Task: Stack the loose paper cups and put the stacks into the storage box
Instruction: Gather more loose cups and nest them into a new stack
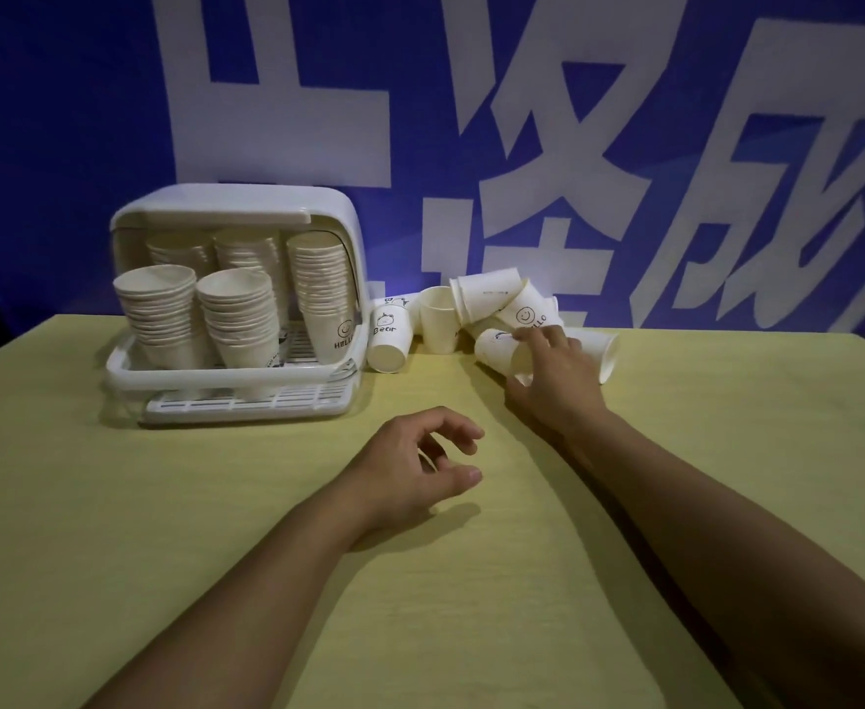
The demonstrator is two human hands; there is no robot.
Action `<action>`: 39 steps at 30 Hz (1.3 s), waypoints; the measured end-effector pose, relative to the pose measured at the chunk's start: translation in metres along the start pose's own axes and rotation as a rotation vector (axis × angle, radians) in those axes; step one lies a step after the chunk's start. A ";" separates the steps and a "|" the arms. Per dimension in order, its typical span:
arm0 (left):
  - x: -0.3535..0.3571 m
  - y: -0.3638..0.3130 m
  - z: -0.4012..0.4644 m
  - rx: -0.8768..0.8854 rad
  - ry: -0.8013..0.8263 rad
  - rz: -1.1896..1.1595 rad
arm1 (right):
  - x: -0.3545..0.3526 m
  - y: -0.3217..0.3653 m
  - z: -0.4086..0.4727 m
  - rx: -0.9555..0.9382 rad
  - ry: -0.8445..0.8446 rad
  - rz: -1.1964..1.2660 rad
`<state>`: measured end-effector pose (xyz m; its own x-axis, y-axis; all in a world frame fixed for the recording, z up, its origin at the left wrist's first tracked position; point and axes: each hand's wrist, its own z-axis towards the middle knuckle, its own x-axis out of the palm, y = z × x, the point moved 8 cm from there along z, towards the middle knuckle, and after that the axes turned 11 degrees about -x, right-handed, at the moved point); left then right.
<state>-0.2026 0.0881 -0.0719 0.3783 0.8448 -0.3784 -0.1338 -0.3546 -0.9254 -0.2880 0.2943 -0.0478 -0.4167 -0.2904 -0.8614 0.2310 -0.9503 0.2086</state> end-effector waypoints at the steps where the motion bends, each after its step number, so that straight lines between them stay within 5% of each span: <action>1: -0.002 0.000 0.001 0.008 -0.026 -0.016 | -0.004 0.004 -0.001 0.021 -0.003 0.128; 6: -0.023 -0.008 -0.002 0.074 -0.260 0.052 | -0.033 0.052 -0.020 -0.096 0.057 0.693; 13: -0.022 -0.013 -0.007 0.025 -0.281 0.104 | -0.024 0.092 -0.043 -0.178 0.378 0.748; 16: -0.024 -0.012 -0.008 0.040 -0.320 0.099 | -0.037 0.065 -0.026 -0.138 0.099 0.675; 18: -0.025 -0.009 -0.008 0.013 -0.328 0.079 | -0.050 0.022 -0.011 -0.027 -0.153 0.392; 22: -0.025 -0.008 -0.008 -0.008 -0.323 0.030 | -0.035 -0.061 0.001 0.222 -0.076 -0.022; 25: -0.022 -0.009 -0.009 -0.023 -0.315 0.021 | -0.013 -0.102 -0.007 0.311 0.021 0.084; 30: -0.017 -0.010 -0.008 -0.026 -0.301 0.037 | -0.016 -0.106 -0.020 0.294 -0.058 0.250; 39: -0.010 -0.011 -0.004 0.018 -0.299 0.104 | -0.066 -0.005 -0.049 0.019 -0.266 0.754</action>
<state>-0.2007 0.0823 -0.0578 0.0758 0.8860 -0.4575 -0.1752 -0.4398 -0.8808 -0.2185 0.3241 -0.0153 -0.3507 -0.8701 -0.3464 0.5201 -0.4886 0.7005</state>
